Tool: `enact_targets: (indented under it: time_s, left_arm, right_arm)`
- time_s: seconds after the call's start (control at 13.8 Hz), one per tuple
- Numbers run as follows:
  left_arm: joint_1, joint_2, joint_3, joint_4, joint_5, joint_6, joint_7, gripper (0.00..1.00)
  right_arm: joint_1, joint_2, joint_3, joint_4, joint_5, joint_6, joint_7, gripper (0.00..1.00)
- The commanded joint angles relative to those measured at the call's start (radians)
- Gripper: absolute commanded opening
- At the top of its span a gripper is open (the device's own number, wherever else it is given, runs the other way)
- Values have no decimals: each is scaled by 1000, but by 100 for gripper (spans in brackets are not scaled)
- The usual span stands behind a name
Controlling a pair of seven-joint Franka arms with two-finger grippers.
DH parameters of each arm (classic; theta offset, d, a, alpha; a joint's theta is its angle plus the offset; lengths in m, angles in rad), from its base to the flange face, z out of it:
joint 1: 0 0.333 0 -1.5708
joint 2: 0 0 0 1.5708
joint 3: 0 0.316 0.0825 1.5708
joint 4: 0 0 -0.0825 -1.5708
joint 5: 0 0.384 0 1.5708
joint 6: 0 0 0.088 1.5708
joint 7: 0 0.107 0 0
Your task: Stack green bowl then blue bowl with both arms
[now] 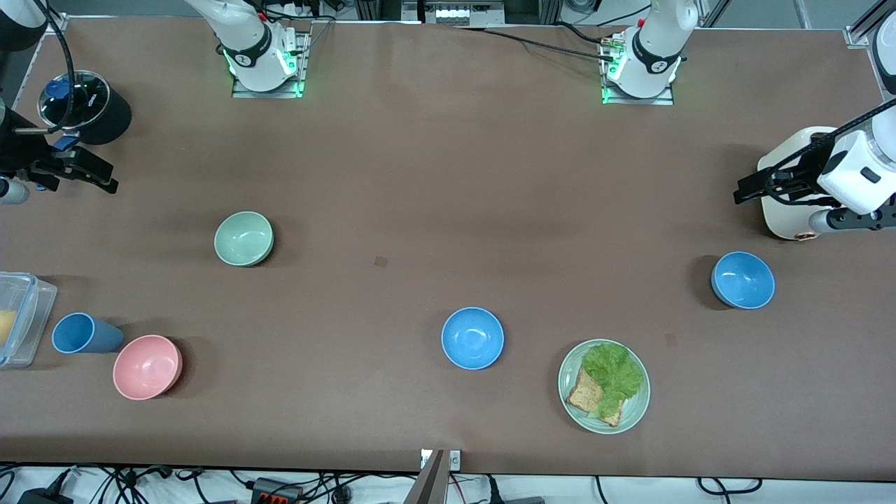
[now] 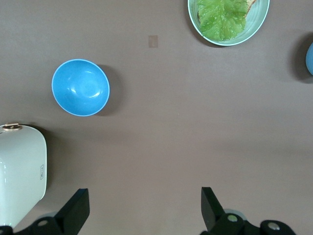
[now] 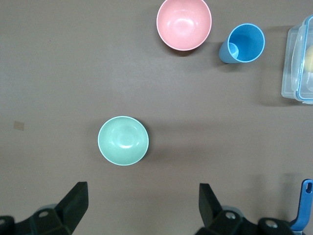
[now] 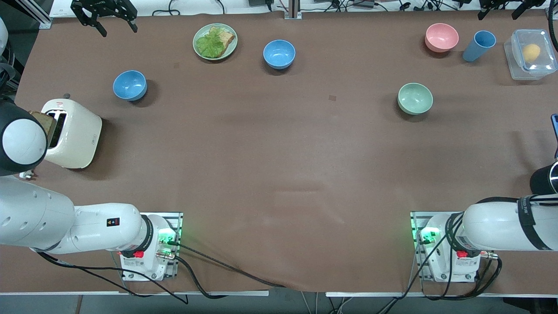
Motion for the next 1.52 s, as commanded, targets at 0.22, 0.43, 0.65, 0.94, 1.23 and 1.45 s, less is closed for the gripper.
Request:
enact_targets:
  time_s: [0.22,0.43,0.65,0.94,1.23,1.45]
  left_arm:
    - [4,9,1,34,3,-20,28,100]
    - [1,12,-1,35,4,-35,19,100]
    - [1,12,-1,32,4,-35,19,100]
    - [1,12,-1,29,4,-38,19,100]
    - [6,12,-1,31,4,-40,19,100]
    - [9,13,1,29,4,-46,19,100]
  right_arm:
    - [-10,2,9,14,-6,-7,3,100]
    - [-10,11,9,15,-5,-9,3,100]
    - [-8,69,9,29,-3,-3,0,100]
    - [26,201,10,69,-5,-6,-14,100]
    - [41,399,18,140,38,28,-11,100]
    - [58,497,18,150,29,63,-11,100]
